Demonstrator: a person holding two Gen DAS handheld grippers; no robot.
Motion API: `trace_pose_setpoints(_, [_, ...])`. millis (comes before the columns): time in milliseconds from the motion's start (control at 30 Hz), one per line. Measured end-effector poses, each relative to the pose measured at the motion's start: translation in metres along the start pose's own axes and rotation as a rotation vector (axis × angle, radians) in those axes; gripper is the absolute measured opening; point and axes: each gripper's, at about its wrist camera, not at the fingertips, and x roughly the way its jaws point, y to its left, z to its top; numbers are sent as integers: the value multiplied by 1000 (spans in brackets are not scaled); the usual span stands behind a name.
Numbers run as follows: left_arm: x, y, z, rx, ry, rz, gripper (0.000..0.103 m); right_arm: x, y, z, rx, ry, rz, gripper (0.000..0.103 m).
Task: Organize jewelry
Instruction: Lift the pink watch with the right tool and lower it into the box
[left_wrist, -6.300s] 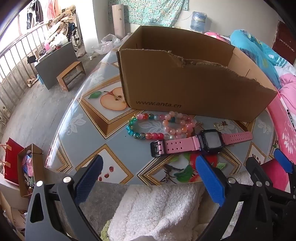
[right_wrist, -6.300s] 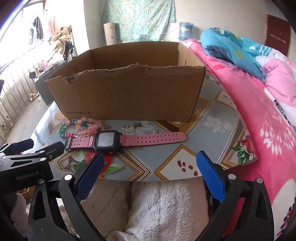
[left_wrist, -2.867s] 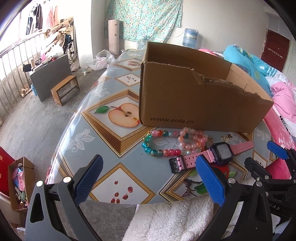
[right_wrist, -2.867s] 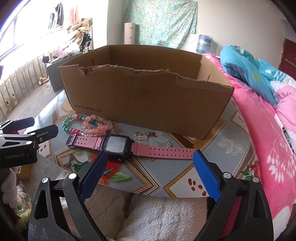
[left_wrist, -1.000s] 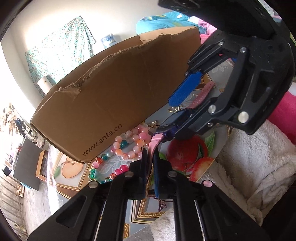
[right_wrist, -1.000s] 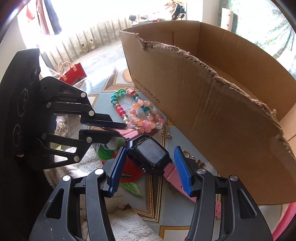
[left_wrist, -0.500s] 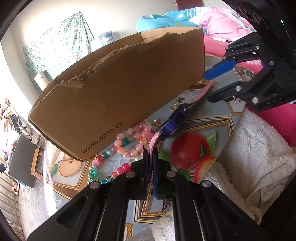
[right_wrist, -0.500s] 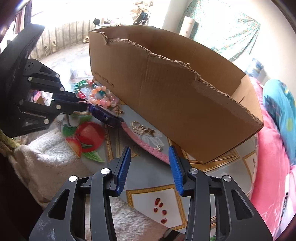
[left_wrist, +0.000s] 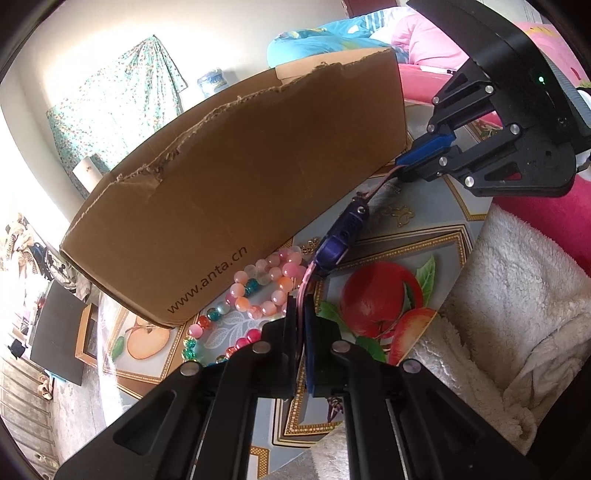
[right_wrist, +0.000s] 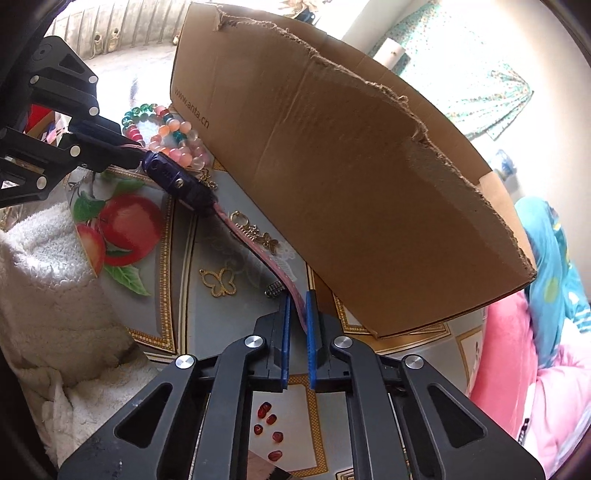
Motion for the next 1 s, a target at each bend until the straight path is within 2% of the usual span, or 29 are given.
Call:
trace_pose_setpoints(267, [-23,-4,13,-17,-66,9,3,-26,-10,-2,95,-79,-90,1])
trace_pose_setpoints(400, [-47,-1,30,-46,-112,-3,3,-59,-11,-3,128,-119,-128,1])
trace_pose_setpoints(533, [-77,17,52,-106,-174,-42,3,-95,-19,8,154,-182,-182,1])
trace_pose_setpoints(667, [-95,52,85,-130,-237,-68,3,-117,-52,35,209,-256,-189,1])
trace_pose_setpoints(767, [-90,86,116,-178,-240,-114,3,-104,-86,66,239,-256,-111,1])
trace_pose_setpoints(833, [-78,107,137,-213,-210,-145,3,-81,-110,89,259,-202,-2,1])
trace_pose_setpoints(900, [-54,128,154,-254,-133,-153,3,-51,-129,110,282,-100,99,1])
trace_pose_setpoints(1000, [-3,159,166,-361,27,-196,3,3,-145,128,354,77,230,1])
